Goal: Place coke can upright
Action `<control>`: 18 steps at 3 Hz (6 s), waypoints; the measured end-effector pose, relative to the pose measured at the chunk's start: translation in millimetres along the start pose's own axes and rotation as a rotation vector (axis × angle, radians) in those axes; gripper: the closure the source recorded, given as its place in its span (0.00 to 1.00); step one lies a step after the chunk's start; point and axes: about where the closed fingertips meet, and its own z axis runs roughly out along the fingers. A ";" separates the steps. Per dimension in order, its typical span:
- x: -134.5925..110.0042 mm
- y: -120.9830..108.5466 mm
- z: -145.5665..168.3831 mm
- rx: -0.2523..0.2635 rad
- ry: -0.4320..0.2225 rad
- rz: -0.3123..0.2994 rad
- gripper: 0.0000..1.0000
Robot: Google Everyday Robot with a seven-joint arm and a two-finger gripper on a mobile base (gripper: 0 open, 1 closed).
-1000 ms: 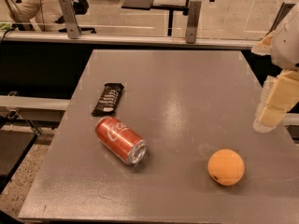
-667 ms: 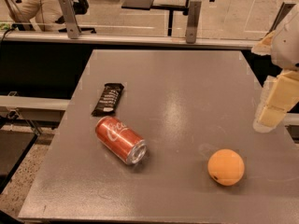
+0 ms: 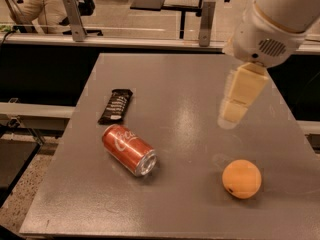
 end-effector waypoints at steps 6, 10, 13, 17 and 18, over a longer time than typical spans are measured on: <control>-147.8 64.1 108.4 -0.099 0.216 0.241 0.00; -147.0 77.7 169.2 -0.245 0.298 0.286 0.16; -159.1 62.5 144.4 -0.278 0.193 0.250 0.88; -145.2 -16.7 63.7 -0.158 -0.534 0.105 1.00; -128.4 -29.8 58.9 -0.128 -0.655 0.095 1.00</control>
Offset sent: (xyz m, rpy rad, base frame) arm -0.0056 0.1402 -0.0355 -0.0279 0.1976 -0.0981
